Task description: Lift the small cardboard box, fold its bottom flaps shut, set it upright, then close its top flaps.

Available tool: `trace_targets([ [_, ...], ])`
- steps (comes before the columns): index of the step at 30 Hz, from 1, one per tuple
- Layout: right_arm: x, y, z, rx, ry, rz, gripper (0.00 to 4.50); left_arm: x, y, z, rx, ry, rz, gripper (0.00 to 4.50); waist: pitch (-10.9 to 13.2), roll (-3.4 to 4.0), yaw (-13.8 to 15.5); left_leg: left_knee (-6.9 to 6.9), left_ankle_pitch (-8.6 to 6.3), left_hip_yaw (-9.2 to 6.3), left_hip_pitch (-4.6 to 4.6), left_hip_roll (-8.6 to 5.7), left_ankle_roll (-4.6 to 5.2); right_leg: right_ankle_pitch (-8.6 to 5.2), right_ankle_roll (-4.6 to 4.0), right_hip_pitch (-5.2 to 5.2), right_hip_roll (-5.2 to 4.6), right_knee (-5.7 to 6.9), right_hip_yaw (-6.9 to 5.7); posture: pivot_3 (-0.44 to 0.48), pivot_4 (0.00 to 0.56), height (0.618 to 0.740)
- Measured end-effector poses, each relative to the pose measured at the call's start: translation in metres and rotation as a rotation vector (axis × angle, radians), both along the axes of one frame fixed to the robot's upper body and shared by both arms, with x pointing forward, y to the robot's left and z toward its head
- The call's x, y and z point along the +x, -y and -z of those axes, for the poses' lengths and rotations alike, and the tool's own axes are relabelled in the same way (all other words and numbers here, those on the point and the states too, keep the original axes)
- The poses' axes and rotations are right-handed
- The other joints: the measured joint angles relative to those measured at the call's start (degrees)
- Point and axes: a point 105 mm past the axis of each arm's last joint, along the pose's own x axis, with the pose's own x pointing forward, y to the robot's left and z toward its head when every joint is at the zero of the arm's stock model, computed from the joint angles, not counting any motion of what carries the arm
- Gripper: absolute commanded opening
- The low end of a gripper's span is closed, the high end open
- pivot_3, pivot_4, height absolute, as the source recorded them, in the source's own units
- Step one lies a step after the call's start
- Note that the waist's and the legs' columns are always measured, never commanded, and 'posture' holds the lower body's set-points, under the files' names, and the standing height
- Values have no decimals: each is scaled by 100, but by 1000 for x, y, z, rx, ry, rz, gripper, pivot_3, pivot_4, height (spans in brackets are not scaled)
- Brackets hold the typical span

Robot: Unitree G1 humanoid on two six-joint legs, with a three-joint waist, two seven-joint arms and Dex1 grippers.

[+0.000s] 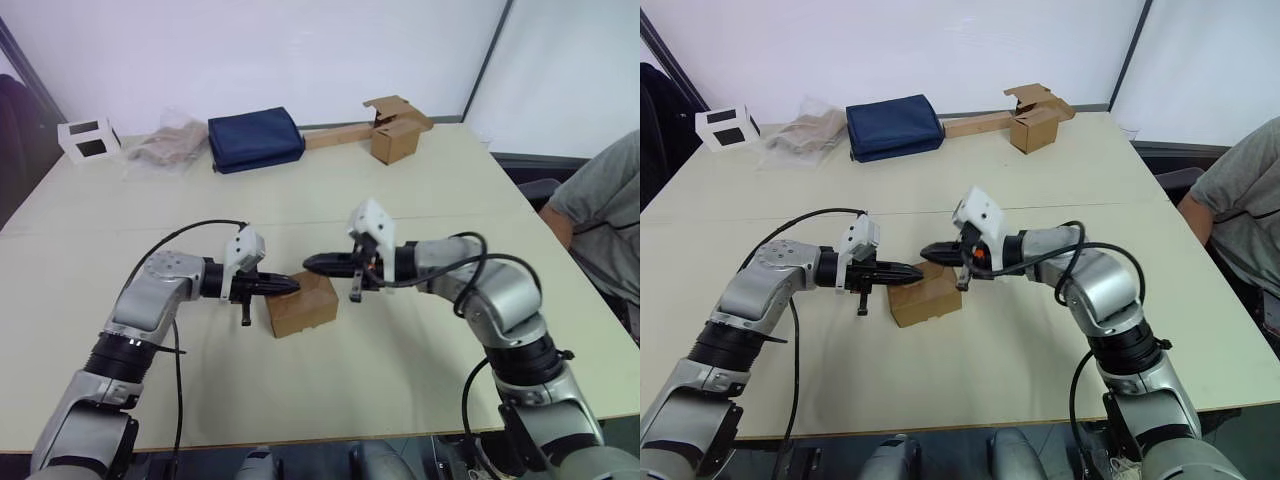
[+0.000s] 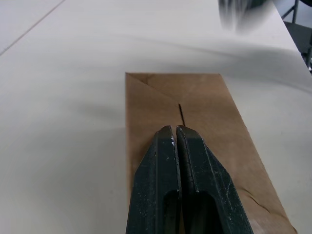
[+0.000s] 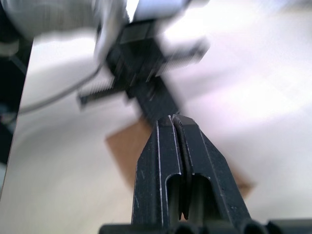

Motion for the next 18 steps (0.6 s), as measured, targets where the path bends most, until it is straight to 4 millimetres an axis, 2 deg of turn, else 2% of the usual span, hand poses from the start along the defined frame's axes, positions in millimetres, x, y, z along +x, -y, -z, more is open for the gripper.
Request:
trace_targets([
  [3,1,-1,3,-18,7,11,0,0,-4,-13,-18,-29,-15,93,1,-1,-11,0,0,0,-3,0,0,0,0,-4,0,0,0,0,150,740],
  [6,5,-2,4,-36,54,34,0,-6,-9,-34,-31,9,-15,93,1,-1,-14,-5,0,0,-3,0,0,0,0,-5,0,-3,0,0,150,740],
  [10,8,-6,8,-17,67,38,0,-13,-4,-43,-84,-27,-5,93,1,-1,-12,-4,0,0,-3,0,0,0,0,-4,0,-2,0,0,150,740],
  [12,12,-8,16,-8,51,46,0,-12,-4,-37,-85,-38,-23,93,1,-1,-14,-4,0,1,-2,0,0,0,0,-2,0,-3,0,0,150,740],
  [16,17,-5,57,-65,-47,52,0,-17,-3,-3,-70,-133,-58,93,2,-2,-3,-5,0,1,-5,0,0,0,0,-4,0,-5,0,0,150,740],
  [18,17,-4,69,-80,-70,42,0,-18,-1,2,-83,-169,-67,93,2,-3,-4,-1,0,2,-6,0,-1,0,0,-5,-2,-4,1,0,150,740],
])
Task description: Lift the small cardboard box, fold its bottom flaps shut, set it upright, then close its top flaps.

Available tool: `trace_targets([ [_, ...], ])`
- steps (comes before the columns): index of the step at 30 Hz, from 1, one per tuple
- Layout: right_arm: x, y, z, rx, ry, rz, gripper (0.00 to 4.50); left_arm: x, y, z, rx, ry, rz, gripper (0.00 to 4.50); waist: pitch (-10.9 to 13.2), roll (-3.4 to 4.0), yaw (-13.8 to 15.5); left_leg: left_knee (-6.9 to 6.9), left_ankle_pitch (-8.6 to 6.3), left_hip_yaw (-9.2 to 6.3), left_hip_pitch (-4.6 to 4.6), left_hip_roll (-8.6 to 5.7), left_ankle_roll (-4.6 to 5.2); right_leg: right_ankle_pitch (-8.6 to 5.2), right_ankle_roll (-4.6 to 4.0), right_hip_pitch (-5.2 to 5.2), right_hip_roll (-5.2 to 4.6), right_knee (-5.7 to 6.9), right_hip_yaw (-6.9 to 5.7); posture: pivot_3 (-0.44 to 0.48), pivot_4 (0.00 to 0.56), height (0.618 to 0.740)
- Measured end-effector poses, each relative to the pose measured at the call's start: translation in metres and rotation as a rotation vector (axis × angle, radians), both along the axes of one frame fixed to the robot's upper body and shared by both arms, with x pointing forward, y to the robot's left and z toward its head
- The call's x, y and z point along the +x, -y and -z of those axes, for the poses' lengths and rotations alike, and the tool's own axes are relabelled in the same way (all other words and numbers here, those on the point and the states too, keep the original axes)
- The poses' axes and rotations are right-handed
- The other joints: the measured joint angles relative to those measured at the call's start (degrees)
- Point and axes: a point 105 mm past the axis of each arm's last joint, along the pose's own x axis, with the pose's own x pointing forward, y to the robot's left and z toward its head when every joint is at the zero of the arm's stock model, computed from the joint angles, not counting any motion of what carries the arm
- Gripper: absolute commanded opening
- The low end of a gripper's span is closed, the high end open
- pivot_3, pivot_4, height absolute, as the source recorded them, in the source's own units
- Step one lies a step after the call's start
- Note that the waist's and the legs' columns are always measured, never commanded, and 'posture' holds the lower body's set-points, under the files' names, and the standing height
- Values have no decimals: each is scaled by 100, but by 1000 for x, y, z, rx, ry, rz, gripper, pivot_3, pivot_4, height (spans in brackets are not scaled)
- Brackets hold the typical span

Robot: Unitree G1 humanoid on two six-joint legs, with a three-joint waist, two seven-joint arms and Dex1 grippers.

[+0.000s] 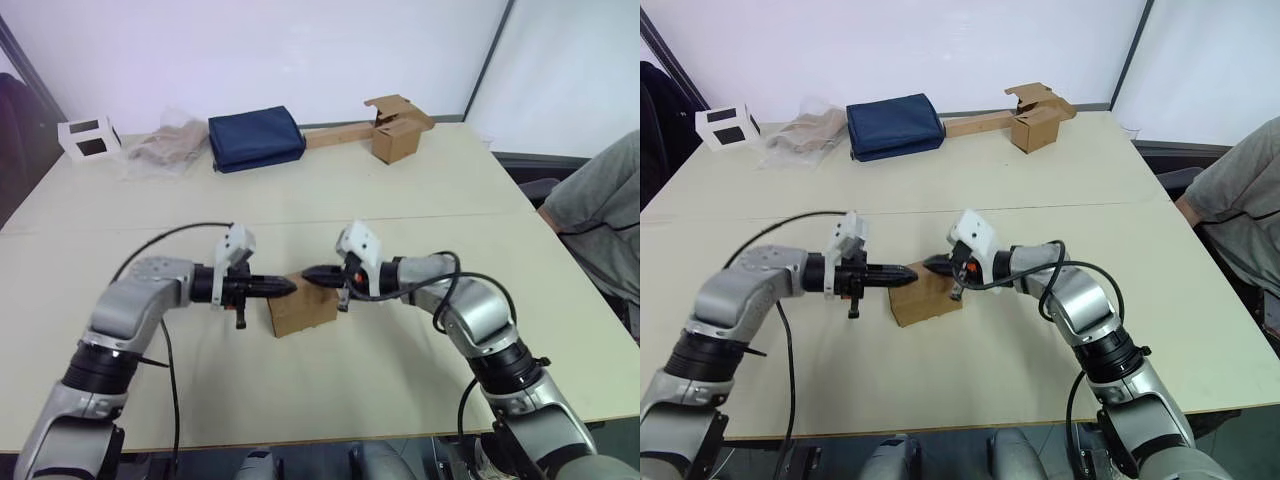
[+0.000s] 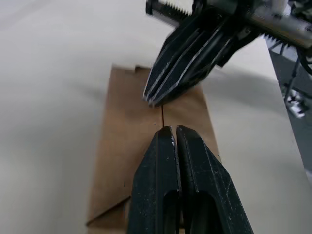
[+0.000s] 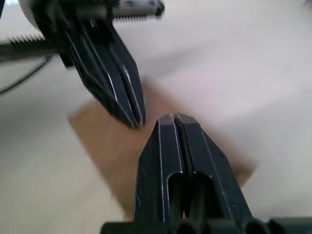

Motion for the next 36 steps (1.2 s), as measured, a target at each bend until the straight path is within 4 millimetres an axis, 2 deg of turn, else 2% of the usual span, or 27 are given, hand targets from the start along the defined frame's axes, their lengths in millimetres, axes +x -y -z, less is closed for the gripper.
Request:
trace_targets([
  [5,1,-1,1,-11,36,-13,0,-1,-2,1,11,-7,-11,93,-1,0,-8,-2,0,-1,5,0,0,0,0,3,2,1,0,0,150,740],
  [8,0,0,-6,17,20,-5,0,-2,-3,-3,0,2,-10,93,-1,0,5,-1,0,-1,4,1,0,0,0,3,1,1,0,0,150,740],
  [11,-5,2,-26,87,11,0,0,0,-3,-14,-27,36,-29,93,0,1,12,-1,0,-1,2,0,0,0,0,2,0,1,0,0,150,740],
  [14,-12,4,-55,123,85,-6,0,8,-3,-32,-61,88,-73,93,-1,1,22,0,0,-2,2,1,0,0,0,2,0,0,-1,0,150,740],
  [17,-20,11,-64,121,104,-5,0,3,0,-42,-83,101,-55,93,0,1,28,-4,0,-2,0,0,0,0,0,2,-1,-5,-1,0,150,740],
  [19,-29,27,-66,97,104,5,0,-5,-1,-45,-71,117,-27,93,0,1,44,-5,0,-2,-2,0,0,0,0,2,-2,-9,-1,0,150,740],
  [23,-41,74,-74,27,118,102,0,-23,-23,-46,5,136,-14,93,0,1,57,-11,-1,2,7,3,2,0,0,7,1,-13,2,0,150,740],
  [26,-54,88,-73,-29,117,101,0,-30,-40,-44,38,116,-43,93,1,1,61,-14,-2,2,9,5,3,-1,-1,7,5,-11,2,0,150,740],
  [29,-59,108,-71,-92,98,137,0,-36,-70,-43,107,93,-112,93,3,0,68,-13,-3,7,4,4,5,0,-1,7,1,-20,3,0,150,740],
  [30,-64,118,-72,-120,90,147,0,-41,-86,-46,147,86,-138,93,3,0,76,-13,-3,8,4,4,5,0,-1,7,0,-22,3,0,150,740],
  [36,-81,143,-73,-175,47,150,0,-53,-119,-55,213,82,-188,93,4,1,162,-12,-3,9,7,4,6,0,-1,16,-1,-26,1,0,150,740],
])
